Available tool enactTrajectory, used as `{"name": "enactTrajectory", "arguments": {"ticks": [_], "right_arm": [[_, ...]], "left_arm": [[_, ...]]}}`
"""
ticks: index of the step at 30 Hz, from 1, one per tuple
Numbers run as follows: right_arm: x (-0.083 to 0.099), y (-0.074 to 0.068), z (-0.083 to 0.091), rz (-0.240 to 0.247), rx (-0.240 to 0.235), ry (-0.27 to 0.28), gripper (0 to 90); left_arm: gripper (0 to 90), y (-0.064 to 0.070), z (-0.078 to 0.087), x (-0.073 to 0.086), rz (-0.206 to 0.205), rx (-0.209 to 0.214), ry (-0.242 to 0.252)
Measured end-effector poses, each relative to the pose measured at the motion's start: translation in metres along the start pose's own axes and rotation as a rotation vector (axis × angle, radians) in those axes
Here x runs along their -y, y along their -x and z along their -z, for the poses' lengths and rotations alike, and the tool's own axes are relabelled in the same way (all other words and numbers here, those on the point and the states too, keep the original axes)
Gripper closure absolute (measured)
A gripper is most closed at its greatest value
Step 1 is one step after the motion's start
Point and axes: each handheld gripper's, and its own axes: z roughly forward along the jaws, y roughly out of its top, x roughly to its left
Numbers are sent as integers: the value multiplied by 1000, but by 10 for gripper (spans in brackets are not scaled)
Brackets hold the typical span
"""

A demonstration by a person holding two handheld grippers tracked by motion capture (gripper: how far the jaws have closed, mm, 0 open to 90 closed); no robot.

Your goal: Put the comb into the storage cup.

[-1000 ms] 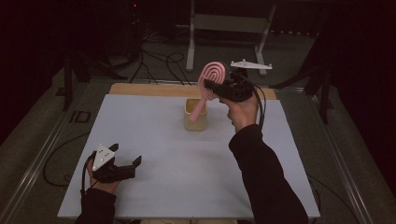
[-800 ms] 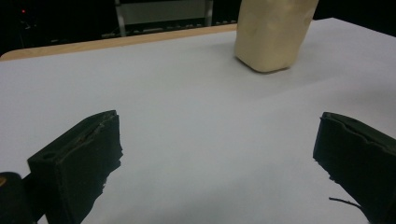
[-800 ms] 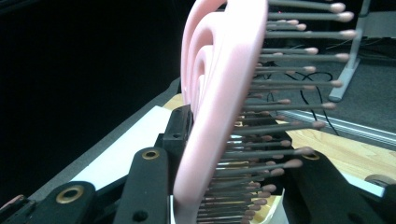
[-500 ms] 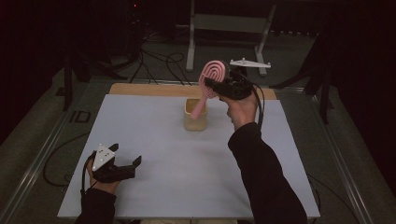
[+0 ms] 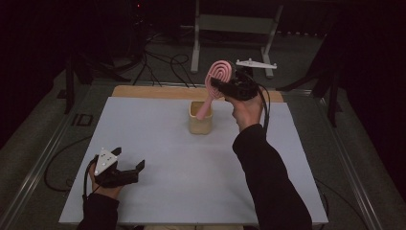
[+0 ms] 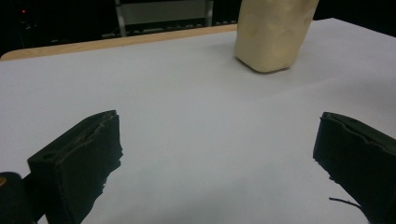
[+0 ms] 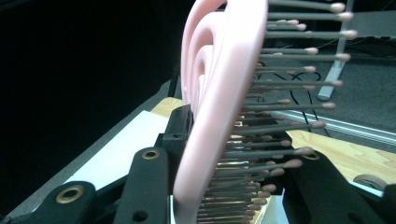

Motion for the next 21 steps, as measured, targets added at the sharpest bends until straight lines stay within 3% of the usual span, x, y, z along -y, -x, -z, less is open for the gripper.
{"name": "enactTrajectory", "arguments": {"ticks": [21], "right_arm": [[-1, 15, -7, -19, 54, 31, 637]], "left_arm": [[15, 0, 0, 0, -1, 1, 0]]}}
